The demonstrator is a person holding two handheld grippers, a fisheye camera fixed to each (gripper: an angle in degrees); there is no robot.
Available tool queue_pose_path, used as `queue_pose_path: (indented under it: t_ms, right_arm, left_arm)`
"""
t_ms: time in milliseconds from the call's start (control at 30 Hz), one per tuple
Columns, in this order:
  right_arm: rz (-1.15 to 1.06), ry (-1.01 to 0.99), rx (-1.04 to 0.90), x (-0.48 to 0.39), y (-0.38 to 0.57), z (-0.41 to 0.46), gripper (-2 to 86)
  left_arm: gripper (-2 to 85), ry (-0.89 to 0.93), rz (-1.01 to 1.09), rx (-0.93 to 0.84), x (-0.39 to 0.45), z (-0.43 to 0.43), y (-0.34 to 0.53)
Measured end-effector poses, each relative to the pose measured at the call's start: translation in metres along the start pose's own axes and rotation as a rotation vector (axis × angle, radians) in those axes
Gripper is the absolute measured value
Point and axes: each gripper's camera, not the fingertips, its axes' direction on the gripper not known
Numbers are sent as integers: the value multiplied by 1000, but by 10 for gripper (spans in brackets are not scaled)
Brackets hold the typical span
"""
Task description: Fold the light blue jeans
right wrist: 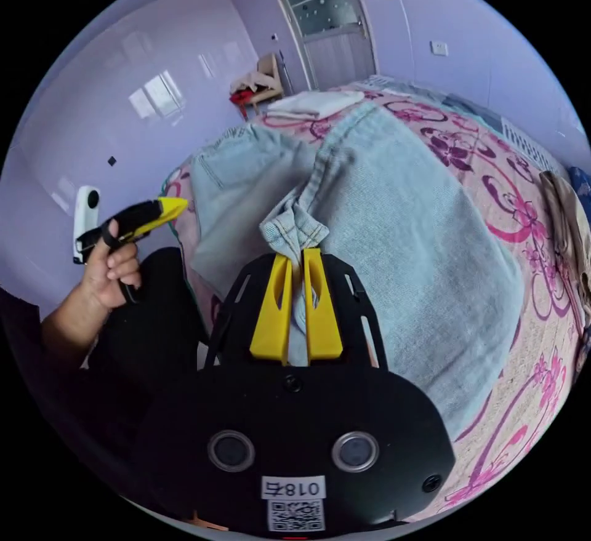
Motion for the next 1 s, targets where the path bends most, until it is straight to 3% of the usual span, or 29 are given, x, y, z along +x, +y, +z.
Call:
queue_pose_path:
  t_ms: [167,333,467,567,700,1000]
  right_arm:
    - [-66,159,-42,-46,-2,36,58]
    - [-320,196,-128,-111,-9,46,105]
    - [-482,243,2,-148,1,27,31]
    - [-293,270,151,-130,-8,11,5]
    - [-148,5,-192,-99,-26,65,-4]
    - [-67,64,-1,-115,-18,30,-8]
  left_arm:
    - [51,0,-41,39,-30,-24,18]
    - [52,7,-82,101,-54,-37,22]
    - [52,-22,-127,178,-77,-62,23]
    - [55,-67,-170,243,-95,-84,21]
    - [70,-130,-232,296,-118,-99,8]
    - [189,-193,-395,271,-169,-95,-72]
